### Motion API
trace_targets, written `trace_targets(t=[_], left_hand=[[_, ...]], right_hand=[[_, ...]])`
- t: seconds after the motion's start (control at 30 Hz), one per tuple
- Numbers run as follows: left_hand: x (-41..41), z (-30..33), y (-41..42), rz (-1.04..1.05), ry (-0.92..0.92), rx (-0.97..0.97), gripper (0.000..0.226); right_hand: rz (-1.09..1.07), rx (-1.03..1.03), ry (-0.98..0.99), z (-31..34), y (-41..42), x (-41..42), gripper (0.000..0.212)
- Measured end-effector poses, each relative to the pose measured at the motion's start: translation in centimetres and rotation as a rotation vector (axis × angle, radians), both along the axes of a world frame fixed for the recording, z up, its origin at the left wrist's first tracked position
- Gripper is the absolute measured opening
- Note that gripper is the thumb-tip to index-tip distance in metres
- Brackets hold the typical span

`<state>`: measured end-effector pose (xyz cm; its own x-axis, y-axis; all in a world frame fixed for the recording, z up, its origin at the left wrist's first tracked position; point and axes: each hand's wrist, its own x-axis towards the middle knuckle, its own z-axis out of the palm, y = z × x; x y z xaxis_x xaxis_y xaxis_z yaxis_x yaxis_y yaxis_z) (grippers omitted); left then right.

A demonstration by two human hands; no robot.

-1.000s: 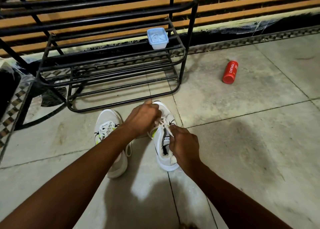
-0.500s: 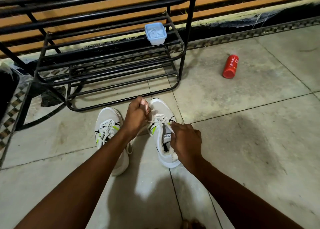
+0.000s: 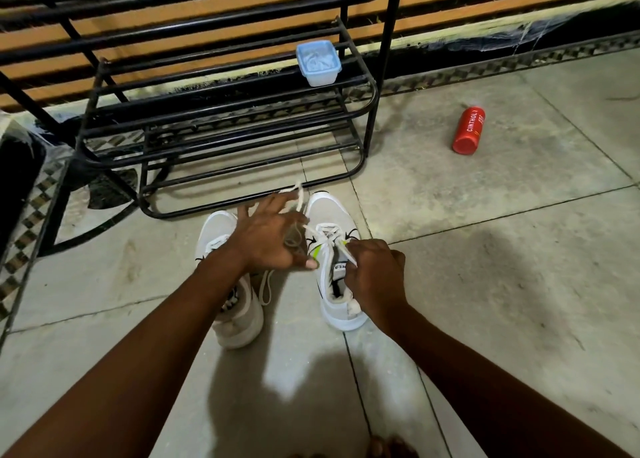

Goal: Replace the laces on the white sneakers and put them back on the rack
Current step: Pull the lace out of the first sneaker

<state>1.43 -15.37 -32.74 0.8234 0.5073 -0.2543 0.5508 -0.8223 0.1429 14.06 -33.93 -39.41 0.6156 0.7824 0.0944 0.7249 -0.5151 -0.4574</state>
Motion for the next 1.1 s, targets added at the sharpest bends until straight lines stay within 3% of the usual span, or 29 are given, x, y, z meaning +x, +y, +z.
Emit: trace_targets(t=[0.1, 0.27, 0.37, 0.47, 0.57, 0.67, 0.93, 1.03, 1.1], left_hand=[[0.7, -0.1, -0.8, -0.041, 0.063, 0.055, 0.102], [1.7, 0.9, -1.9, 0.126, 0.193, 0.062, 0.1], [1.5, 1.2, -2.4, 0.131, 0.161, 0.123, 0.097], [1.2, 1.2, -2.4, 0.016, -0.005, 0.233, 0.104], [1.4, 0.9, -2.2, -0.065, 0.065, 0.04, 0.116], [1.8, 0.0, -2.5, -0.048, 0.134, -0.147, 0.108], [2.1, -1.3, -3.1, -0.052, 0.163, -0.106, 0.116], [2.0, -1.5, -3.2, -0.036, 0.201, -0.122, 0.122], [1.9, -1.2, -3.3, -0.026, 0.22, -0.135, 0.125]], right_hand=[[0.01, -0.032, 0.041, 0.7, 0.3, 0.5, 0.017], [0.034, -0.109, 0.017, 1.9, 0.8, 1.0, 0.012], [0.066, -0.095, -0.022, 2.0, 1.5, 1.3, 0.029], [0.189, 0.012, -0.012, 2.2, 2.2, 1.5, 0.047], [0.299, -0.001, 0.066, 2.6, 3.2, 2.1, 0.053], [0.318, -0.14, 0.068, 3.6, 4.1, 2.4, 0.037], [0.367, -0.148, -0.045, 3.0, 5.5, 3.3, 0.006], [0.272, 0.045, 0.117, 2.2, 5.1, 3.7, 0.007], [0.013, 0.221, 0.451, 2.4, 5.3, 4.5, 0.01]])
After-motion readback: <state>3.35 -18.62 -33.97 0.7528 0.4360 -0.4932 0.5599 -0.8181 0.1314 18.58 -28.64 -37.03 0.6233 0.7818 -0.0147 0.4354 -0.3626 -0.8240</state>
